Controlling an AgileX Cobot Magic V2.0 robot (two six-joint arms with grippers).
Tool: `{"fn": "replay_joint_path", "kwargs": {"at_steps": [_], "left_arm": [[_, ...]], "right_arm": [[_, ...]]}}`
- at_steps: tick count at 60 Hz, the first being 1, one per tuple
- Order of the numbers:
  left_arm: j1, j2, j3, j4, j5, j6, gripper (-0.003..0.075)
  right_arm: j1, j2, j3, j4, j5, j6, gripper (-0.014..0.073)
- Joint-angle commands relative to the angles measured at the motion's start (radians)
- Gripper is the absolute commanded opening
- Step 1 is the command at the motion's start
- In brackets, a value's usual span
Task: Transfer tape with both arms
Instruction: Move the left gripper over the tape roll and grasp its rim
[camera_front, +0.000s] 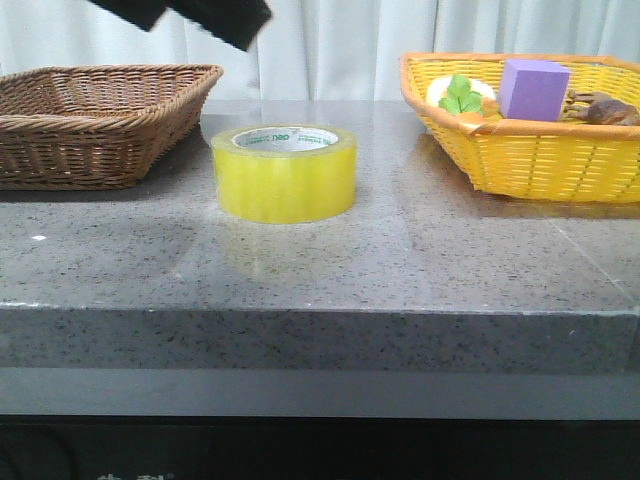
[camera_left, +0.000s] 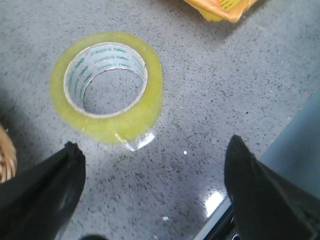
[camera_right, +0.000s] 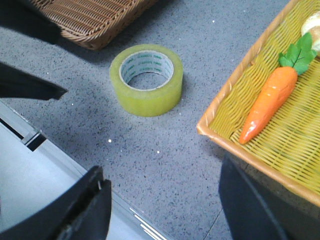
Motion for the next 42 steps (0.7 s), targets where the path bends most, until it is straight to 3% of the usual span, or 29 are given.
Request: {"fn": "replay_joint_path", "kwargs": {"at_steps": [1,20,42], "left_arm": [[-0.008,0.059,-0.120,-0.006,0.024,0.040,0.0563],[-0.008,0.328,-0.411,-0.006,0.202,0.077,0.0563],[-0.008,0.507,-0.504,0.041,0.237,0.077,0.0563]], "right_arm": [[-0.006,-0.012,-0.022,0.006,-0.055,-0.006,0.0489],[-0.006,0.012,-0.022,0.006,-0.054,-0.006,0.0489],[-0.006,0.012,-0.022,0.006,-0.054,-0.006,0.0489]]}}
